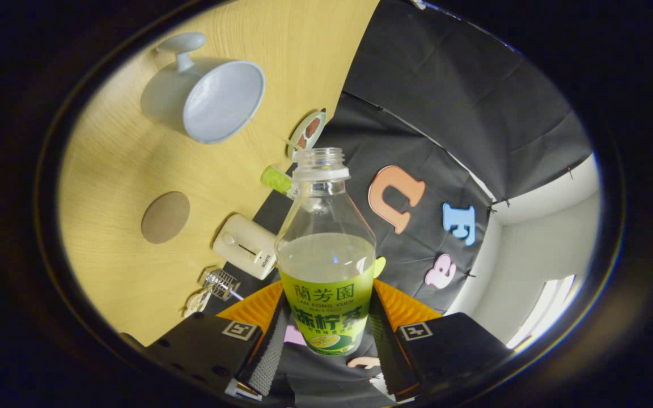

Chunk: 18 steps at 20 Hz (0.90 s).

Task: Take the bottle from table, then pour the juice into the cup, finally place the bottle on the coaster

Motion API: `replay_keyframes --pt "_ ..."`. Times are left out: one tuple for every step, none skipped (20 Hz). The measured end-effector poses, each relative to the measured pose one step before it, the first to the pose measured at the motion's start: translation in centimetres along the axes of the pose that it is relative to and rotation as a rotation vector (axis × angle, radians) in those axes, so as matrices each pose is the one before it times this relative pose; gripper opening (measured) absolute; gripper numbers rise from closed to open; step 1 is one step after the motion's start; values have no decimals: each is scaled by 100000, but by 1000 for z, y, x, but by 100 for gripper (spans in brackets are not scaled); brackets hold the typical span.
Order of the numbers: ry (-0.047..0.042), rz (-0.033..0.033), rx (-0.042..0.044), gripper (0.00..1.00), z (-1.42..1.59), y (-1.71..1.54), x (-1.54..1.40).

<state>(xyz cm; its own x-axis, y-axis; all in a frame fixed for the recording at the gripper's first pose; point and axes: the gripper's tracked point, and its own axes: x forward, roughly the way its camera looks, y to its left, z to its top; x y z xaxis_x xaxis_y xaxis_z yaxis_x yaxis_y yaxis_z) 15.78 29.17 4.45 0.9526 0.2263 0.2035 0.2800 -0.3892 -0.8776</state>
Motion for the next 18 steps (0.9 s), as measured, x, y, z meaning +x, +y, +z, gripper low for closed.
replay_keyframes --pt "-2 -24 -208 77 49 -38 -69" --pt "29 -76 168 77 79 -36 82" --pt "-160 89 -35 77 108 -25 -59" --pt "40 -44 -415 77 -37 99 257" --pt "-180 -182 -133 77 45 -75 129" --pt "14 -24 -277 77 81 49 13" --pt "-336 -282 -161 77 102 -100 -35" --pt "-157 108 166 77 10 21 -83" --pt "19 349 258 77 -65 53 -63" --pt "-163 278 31 77 81 87 244" --pt "446 216 -174 77 -50 56 67" --pt "278 188 -414 77 29 113 166" --pt "-19 15 -279 77 30 39 -27" --pt "-9 266 0 77 -75 91 -56" --pt "-40 308 248 77 -36 43 -50" --pt "283 245 -158 77 -122 157 39" --pt "203 -136 -566 77 -61 -64 -95" --pt "-289 -333 -544 77 131 -71 64"
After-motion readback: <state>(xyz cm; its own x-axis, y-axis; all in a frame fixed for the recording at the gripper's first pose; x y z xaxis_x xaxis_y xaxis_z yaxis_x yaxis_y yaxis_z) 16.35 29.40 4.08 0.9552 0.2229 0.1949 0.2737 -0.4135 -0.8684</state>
